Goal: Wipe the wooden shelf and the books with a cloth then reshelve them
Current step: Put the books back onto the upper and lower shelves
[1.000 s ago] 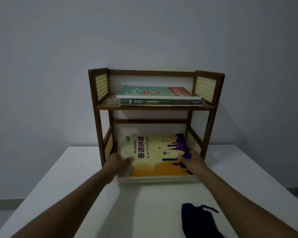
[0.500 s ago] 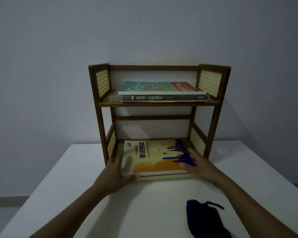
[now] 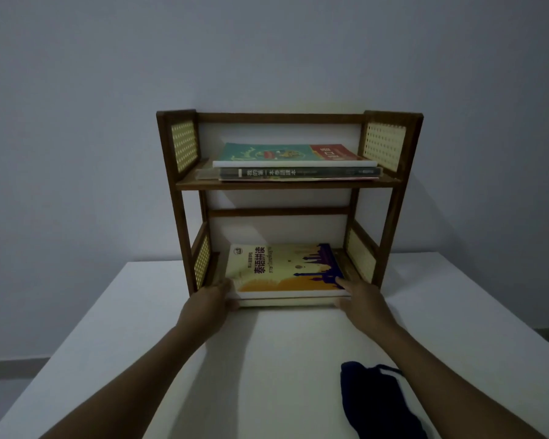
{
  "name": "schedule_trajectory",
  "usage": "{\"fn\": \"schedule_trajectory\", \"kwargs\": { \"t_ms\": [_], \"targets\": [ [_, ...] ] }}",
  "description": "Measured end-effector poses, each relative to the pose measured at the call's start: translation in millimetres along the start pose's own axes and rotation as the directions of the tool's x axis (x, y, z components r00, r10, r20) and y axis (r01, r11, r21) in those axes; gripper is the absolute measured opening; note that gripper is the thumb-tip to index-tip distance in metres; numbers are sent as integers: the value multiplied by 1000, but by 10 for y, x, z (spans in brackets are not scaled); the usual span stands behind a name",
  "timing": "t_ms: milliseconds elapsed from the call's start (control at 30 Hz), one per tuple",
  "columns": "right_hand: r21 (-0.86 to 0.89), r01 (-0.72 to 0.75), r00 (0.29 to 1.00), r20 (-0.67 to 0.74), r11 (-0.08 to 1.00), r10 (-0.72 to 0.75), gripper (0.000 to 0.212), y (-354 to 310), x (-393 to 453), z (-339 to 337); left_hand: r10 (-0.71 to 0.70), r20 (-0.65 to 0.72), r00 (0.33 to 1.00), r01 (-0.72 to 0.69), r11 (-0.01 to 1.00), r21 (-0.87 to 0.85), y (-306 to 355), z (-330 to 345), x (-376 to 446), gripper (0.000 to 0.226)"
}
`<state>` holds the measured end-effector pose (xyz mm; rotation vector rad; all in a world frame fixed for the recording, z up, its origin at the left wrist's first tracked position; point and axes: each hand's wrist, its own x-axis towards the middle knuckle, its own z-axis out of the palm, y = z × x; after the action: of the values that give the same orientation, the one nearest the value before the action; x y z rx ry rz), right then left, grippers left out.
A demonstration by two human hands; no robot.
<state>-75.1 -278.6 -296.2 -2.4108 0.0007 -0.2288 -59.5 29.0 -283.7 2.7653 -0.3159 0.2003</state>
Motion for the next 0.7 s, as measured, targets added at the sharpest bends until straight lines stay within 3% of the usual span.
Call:
{"fn": "schedule_trajectory", "kwargs": {
  "t_ms": [233,333,433,500,600,700],
  "targets": [
    [-29,-16,1000,13,999,16,58,16,-36,-25,-35,-20,999,35,999,-16,-55,177,19,55],
    [-83,-22,1000,1,996,22,55,52,-185,-131,-24,-110,994,27,999,21,-15,229,-64,64],
    [-161,-143,990,-40,977,138,45,63,-388,-278,6,-215,977,-5,1000,2,201,238,-220,61],
    [-196,-235,972,-41,952,231,55,44,-597,-405,-2,-226,974,-17,996,-85,452,223,-400,54],
    [-307,-326,913,144,894,383,69,-76,-949,-603,-37,-84,996,18,975,-222,876,198,-699,39],
    [-258,-391,818,343,884,462,56,-189,-1270,-632,-47,271,961,120,958,-262,1310,284,-959,54]
  ]
}}
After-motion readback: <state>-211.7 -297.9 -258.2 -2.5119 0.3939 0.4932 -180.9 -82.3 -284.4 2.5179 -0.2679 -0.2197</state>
